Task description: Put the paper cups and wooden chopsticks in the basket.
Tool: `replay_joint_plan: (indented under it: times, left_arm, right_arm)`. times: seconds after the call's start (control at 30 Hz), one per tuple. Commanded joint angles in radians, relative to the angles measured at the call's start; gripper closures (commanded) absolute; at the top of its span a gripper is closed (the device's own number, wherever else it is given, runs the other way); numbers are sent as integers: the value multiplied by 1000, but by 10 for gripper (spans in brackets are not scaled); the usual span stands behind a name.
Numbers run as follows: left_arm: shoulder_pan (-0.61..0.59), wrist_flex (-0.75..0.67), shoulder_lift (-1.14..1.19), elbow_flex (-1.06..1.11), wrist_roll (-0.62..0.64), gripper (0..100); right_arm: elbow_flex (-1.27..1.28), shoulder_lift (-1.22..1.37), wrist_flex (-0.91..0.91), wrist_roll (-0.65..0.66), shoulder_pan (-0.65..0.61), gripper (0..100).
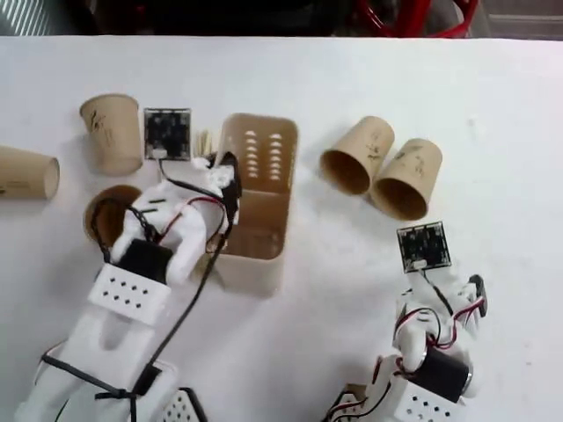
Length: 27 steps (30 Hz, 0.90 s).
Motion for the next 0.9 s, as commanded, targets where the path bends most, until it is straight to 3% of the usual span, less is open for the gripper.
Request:
replay_joint_plan:
  times: [0.0, 0.17, 0.33, 0.4, 0.53, 0.7, 0.87]
  left_arm:
    - [5, -23, -4, -44, 87, 977]
    - [5, -5, -4, -38, 149, 966]
    - [4, 5, 42, -38, 146, 796]
    - [-2, 26, 59, -40, 80, 762]
    - [-10, 29, 41, -44, -44, 795]
    - [-62, 38, -165, -55, -138, 797]
    - [-160, 176, -516, -98, -236, 797]
  right_arm:
    - [0, -2, 1, 11, 7, 733]
    - [0, -2, 1, 12, 7, 733]
    - [-5, -2, 2, 29, 7, 733]
    - [-5, -2, 5, 71, 7, 733]
    - [-5, -1, 7, 101, 12, 733]
    - [-32, 4, 7, 101, 12, 733]
    - [-129, 4, 51, 103, 8, 733]
